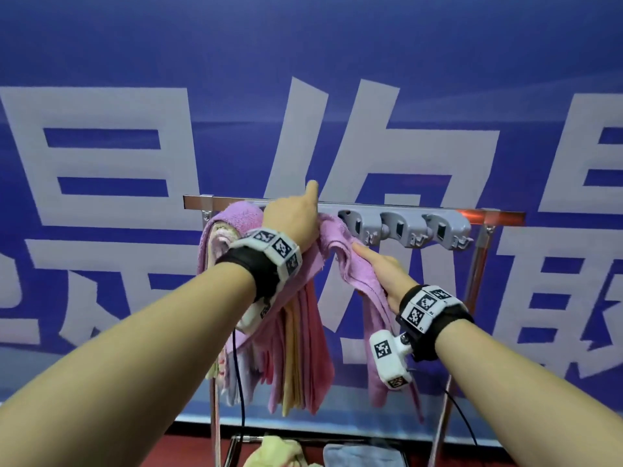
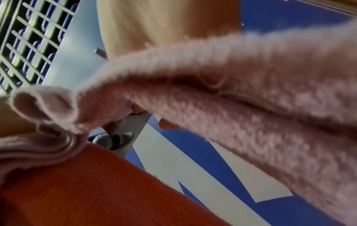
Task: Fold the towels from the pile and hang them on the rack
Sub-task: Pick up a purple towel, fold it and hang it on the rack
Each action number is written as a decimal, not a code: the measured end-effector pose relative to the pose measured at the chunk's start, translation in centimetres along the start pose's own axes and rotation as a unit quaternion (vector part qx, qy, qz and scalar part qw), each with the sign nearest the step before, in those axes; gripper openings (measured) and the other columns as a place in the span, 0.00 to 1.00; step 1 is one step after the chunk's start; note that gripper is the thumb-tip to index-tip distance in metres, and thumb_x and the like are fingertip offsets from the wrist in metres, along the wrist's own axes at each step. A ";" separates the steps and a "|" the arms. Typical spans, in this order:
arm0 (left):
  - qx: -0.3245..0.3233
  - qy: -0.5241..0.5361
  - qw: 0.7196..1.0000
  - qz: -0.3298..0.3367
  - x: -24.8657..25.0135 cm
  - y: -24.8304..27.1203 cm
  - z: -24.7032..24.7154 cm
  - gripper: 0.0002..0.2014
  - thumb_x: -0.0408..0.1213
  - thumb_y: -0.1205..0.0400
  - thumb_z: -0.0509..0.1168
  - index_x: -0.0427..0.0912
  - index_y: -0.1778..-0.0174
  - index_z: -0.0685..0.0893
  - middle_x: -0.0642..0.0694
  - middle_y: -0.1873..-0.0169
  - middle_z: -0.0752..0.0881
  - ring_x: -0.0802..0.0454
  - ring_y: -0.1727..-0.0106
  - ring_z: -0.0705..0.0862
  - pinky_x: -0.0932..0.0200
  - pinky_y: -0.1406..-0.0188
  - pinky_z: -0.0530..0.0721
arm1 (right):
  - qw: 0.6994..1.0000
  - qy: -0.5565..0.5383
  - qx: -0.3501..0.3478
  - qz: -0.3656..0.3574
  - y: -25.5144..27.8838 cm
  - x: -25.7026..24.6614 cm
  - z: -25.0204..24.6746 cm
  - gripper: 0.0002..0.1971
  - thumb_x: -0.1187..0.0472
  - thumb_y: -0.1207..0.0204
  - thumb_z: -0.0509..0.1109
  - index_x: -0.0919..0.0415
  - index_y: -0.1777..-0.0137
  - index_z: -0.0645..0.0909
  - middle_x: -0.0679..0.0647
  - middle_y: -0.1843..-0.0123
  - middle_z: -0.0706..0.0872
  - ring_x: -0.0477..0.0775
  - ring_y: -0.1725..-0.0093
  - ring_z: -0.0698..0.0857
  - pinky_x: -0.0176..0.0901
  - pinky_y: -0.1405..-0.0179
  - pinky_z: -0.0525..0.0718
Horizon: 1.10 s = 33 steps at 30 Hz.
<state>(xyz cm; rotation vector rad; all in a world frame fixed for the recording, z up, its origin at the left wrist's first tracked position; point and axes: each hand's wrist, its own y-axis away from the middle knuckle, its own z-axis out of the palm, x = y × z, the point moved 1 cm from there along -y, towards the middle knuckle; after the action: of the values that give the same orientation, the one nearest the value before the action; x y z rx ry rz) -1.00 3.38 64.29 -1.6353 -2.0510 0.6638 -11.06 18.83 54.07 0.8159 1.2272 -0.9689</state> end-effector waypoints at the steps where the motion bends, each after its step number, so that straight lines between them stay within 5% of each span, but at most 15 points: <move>1: 0.011 -0.018 0.999 0.024 0.1 0.4 0.4 0.14 0.37 0.16 0.60 0.40 0.35 0.70 0.40 0.61 0.83 0.31 0.53 0.86 0.47 0.65 0.70 | 1.000 0.020 0.002 -0.004 -0.4 0.2 -0.1 0.23 0.49 0.22 0.79 0.71 0.40 0.89 0.69 0.48 0.93 0.60 0.55 0.91 0.47 0.53 0.88; 5: 0.024 -0.093 0.993 0.067 0.6 1.7 0.8 0.08 0.35 0.14 0.57 0.43 0.41 0.77 0.41 0.47 0.86 0.34 0.46 0.87 0.49 0.63 0.68 | 0.995 0.098 0.014 -0.029 -0.8 0.4 0.0 0.23 0.43 0.23 0.78 0.66 0.44 0.91 0.61 0.51 0.95 0.59 0.48 0.94 0.50 0.41 0.90; 8: 0.015 -0.096 0.994 0.046 1.1 2.4 1.1 0.10 0.33 0.15 0.58 0.42 0.41 0.81 0.41 0.43 0.84 0.34 0.44 0.86 0.48 0.60 0.69 | 0.989 0.135 0.036 -0.050 -0.8 0.5 0.3 0.21 0.42 0.23 0.78 0.63 0.49 0.93 0.57 0.53 0.95 0.54 0.51 0.93 0.44 0.45 0.89; 13: 0.018 0.019 0.999 -0.023 1.0 3.1 1.9 0.12 0.36 0.17 0.59 0.39 0.46 0.87 0.35 0.45 0.84 0.32 0.44 0.84 0.44 0.51 0.78 | 0.987 0.143 0.030 -0.065 -0.6 0.2 1.6 0.18 0.43 0.25 0.79 0.59 0.61 0.86 0.54 0.60 0.89 0.52 0.60 0.84 0.43 0.55 0.81; 16: 0.003 0.132 0.989 -0.063 0.9 3.2 2.6 0.18 0.44 0.13 0.55 0.37 0.51 0.88 0.32 0.47 0.86 0.31 0.43 0.83 0.44 0.47 0.78 | 0.984 0.161 0.029 -0.069 -0.6 0.2 2.1 0.22 0.37 0.33 0.76 0.55 0.55 0.80 0.54 0.59 0.83 0.52 0.57 0.80 0.47 0.53 0.79; 21: -0.017 0.168 0.981 -0.094 1.7 4.1 3.4 0.24 0.52 0.12 0.51 0.40 0.43 0.88 0.33 0.41 0.80 0.36 0.39 0.79 0.44 0.41 0.77 | 0.990 0.115 0.033 -0.076 0.2 -0.4 2.7 0.15 0.64 0.17 0.70 0.56 0.66 0.75 0.57 0.64 0.79 0.51 0.69 0.78 0.37 0.72 0.82; 23: -0.014 0.149 0.984 -0.100 2.2 4.9 2.9 0.23 0.52 0.11 0.51 0.43 0.39 0.87 0.36 0.38 0.76 0.35 0.41 0.81 0.44 0.43 0.78 | 0.992 0.084 0.016 -0.092 0.8 -0.7 2.9 0.14 0.65 0.16 0.69 0.58 0.65 0.78 0.55 0.66 0.79 0.47 0.72 0.79 0.35 0.77 0.79; 25: -0.006 0.149 0.984 -0.094 2.4 5.5 2.7 0.22 0.51 0.10 0.51 0.42 0.38 0.85 0.37 0.37 0.74 0.33 0.43 0.83 0.44 0.45 0.79 | 0.994 0.064 -0.009 -0.088 1.4 -0.6 3.2 0.10 0.54 0.16 0.71 0.58 0.57 0.87 0.52 0.65 0.87 0.45 0.70 0.84 0.36 0.73 0.80; 29: -0.023 0.203 0.973 -0.110 3.0 5.9 3.1 0.19 0.48 0.10 0.51 0.38 0.35 0.77 0.34 0.36 0.76 0.29 0.39 0.81 0.40 0.41 0.77 | 0.989 0.095 -0.030 -0.104 2.0 0.0 3.2 0.23 0.31 0.23 0.66 0.46 0.50 0.92 0.46 0.51 0.94 0.47 0.50 0.91 0.44 0.47 0.85; 33: -0.064 0.368 0.916 -0.146 3.8 6.1 4.8 0.30 0.45 0.14 0.56 0.41 0.16 0.59 0.35 0.26 0.77 0.34 0.28 0.78 0.43 0.30 0.76 | 0.983 0.107 -0.050 -0.141 2.9 -0.7 3.1 0.17 0.37 0.16 0.66 0.49 0.46 0.87 0.40 0.57 0.92 0.38 0.55 0.89 0.39 0.50 0.82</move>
<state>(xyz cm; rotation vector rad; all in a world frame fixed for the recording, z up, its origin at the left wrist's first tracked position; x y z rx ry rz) 0.04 7.77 56.92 -1.3119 -1.7165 -0.1892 -7.27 17.21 55.23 0.6908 1.5958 -1.0564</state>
